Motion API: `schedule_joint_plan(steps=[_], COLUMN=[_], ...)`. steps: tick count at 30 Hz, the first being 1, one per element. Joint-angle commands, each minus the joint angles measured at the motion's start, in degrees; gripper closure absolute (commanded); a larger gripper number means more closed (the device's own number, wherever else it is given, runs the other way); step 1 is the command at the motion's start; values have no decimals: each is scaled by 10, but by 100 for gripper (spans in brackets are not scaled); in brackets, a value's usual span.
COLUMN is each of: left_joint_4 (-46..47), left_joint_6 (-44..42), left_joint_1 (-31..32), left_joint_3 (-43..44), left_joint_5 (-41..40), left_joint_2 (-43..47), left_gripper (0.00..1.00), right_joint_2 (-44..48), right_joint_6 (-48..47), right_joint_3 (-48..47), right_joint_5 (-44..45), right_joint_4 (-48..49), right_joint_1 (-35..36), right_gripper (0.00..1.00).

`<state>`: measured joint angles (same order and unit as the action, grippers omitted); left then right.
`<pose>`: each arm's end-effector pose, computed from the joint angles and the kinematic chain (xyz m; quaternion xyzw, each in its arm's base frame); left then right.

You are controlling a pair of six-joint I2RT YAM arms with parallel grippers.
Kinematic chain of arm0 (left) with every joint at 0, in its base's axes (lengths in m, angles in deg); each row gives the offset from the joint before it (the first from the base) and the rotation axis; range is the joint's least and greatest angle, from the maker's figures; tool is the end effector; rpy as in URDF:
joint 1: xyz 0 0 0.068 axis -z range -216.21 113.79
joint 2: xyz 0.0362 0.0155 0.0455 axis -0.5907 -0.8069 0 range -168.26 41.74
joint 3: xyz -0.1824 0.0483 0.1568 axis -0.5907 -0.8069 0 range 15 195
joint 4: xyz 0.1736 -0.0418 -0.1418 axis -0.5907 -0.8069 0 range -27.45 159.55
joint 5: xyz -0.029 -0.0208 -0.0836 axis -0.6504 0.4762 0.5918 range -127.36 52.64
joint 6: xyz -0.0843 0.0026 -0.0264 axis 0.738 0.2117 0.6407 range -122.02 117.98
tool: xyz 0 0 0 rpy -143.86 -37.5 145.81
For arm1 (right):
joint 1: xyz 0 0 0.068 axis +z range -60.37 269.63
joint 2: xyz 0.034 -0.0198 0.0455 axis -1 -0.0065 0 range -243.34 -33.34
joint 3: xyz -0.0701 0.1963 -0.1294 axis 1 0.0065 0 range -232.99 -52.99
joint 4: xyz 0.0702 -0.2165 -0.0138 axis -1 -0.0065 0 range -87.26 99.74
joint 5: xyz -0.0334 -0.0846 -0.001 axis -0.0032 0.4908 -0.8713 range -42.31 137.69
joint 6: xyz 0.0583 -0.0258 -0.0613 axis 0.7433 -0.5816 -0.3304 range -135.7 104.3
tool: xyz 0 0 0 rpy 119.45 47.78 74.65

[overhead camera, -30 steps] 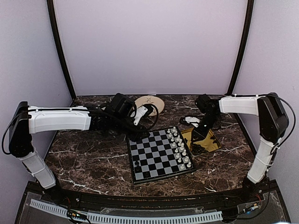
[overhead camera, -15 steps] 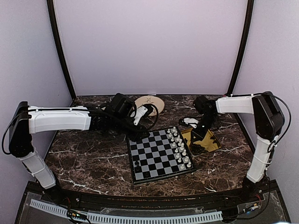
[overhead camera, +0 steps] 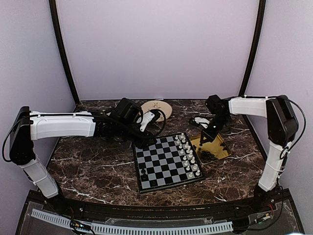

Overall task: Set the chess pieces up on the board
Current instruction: Pick up the pawn from the storage box, then place the pawn at b7.

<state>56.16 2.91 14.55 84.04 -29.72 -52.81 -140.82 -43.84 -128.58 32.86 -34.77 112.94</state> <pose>0.2269 -0.2942 0.2171 0.3769 0.8180 -0.2541 0.3525 0.2998 0.1510 0.1328 -0.4412 0.8804 0.1231 0.1227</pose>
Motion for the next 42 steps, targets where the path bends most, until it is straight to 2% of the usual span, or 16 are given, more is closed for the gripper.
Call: schedule_joint_plan(steps=[1, 8, 19, 31, 42], left_joint_4=[-4, -1, -1, -9, -9], left_joint_6=[-8, 0, 18, 80, 95], left_joint_1=[2, 2, -47, -113, -125], left_joint_3=[1, -12, -78, -143, -166], left_joint_5=[-4, -30, -88, -161, -182], left_joint_2=[5, 18, 99, 212, 238], left_gripper=[69, 69, 69, 67, 67], right_joint_2=[25, 88, 115, 19, -67], right_joint_6=[9, 5, -36, -61, -55], right_joint_3=[-33, -69, -127, -171, -198], right_joint_5=[-41, -74, -26, 36, 33], right_joint_4=[-35, -63, -66, -50, -47], right_joint_1=[-18, 8, 153, 330, 403], right_gripper=[100, 100, 100, 100, 100])
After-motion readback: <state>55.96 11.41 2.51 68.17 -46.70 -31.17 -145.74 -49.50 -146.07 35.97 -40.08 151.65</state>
